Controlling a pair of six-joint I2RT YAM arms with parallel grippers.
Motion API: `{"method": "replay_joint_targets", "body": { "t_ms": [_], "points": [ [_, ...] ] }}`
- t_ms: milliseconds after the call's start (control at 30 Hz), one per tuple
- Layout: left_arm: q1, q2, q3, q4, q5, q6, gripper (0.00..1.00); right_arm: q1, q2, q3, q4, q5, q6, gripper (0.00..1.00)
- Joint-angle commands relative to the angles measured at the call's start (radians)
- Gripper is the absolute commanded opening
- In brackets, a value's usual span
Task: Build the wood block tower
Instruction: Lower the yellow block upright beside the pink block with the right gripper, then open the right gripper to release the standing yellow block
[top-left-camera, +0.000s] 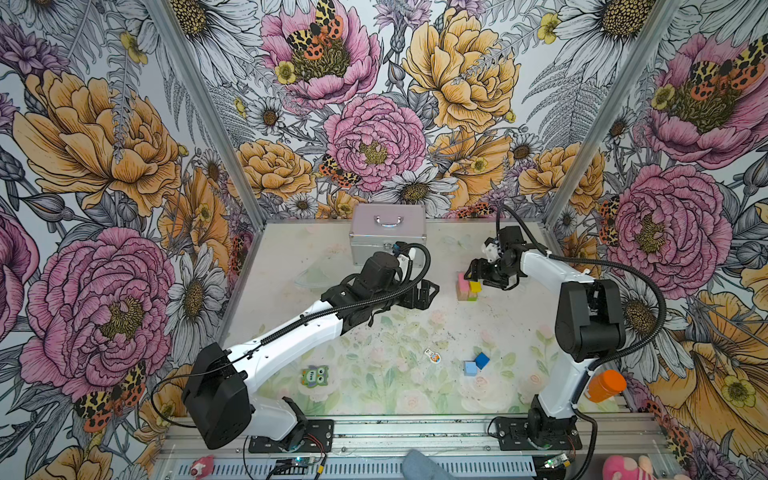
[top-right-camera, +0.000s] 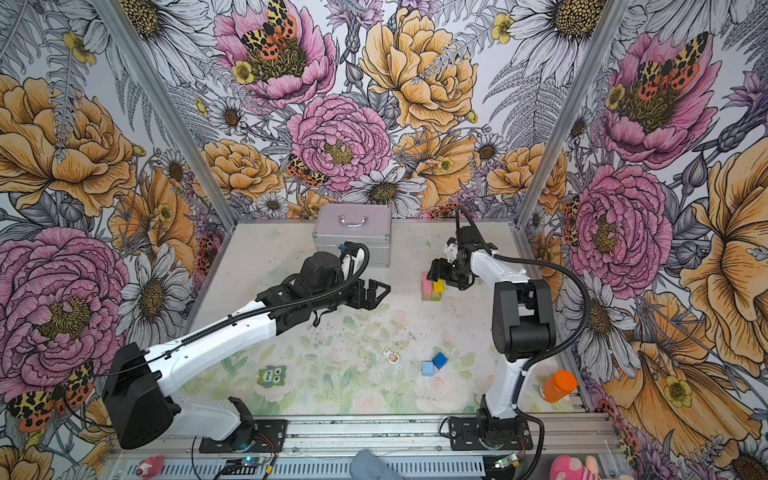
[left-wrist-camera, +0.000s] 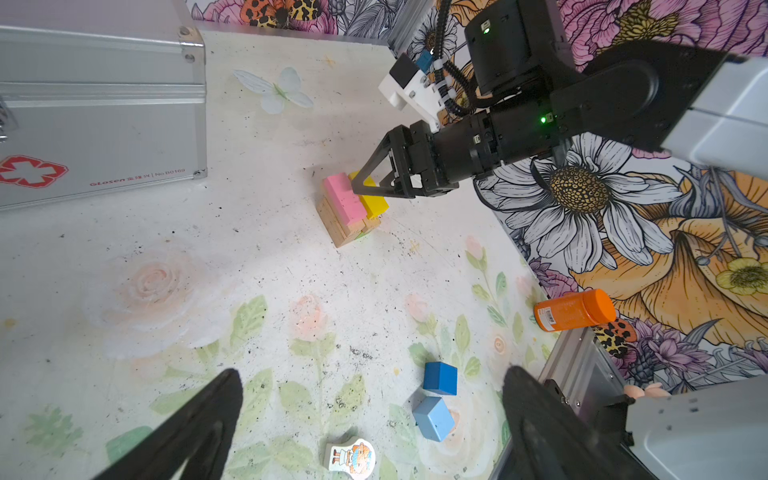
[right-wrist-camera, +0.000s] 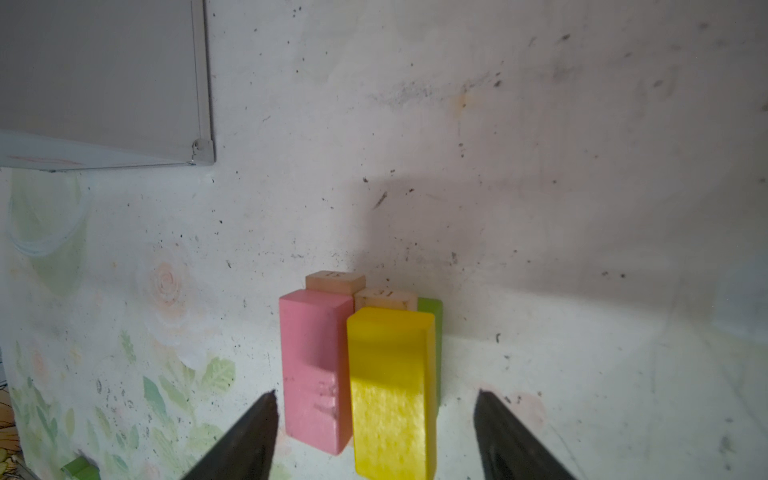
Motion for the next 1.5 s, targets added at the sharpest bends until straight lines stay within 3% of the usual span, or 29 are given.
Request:
{"method": "replay_joint_targets", "body": {
  "t_ms": [0,400,1467],
  "points": [
    [0.006,-0.018,0.018,0.014,-0.017,-0.002,0.99,-0.006,-0.024,0.024,0.012,0.008,0.017,0.82],
    [0.006,-0.049,-0.006,0.025,-0.026,-0.004,0.99,0.043,-0.023,0.065,-0.049,0.114,0.055,0.84],
    [0.084,-0.191,-0.141,0.053,-0.004,-0.016,0.99,0.118,0.038,0.129,-0.089,0.145,0.096,0.82]
  ]
}}
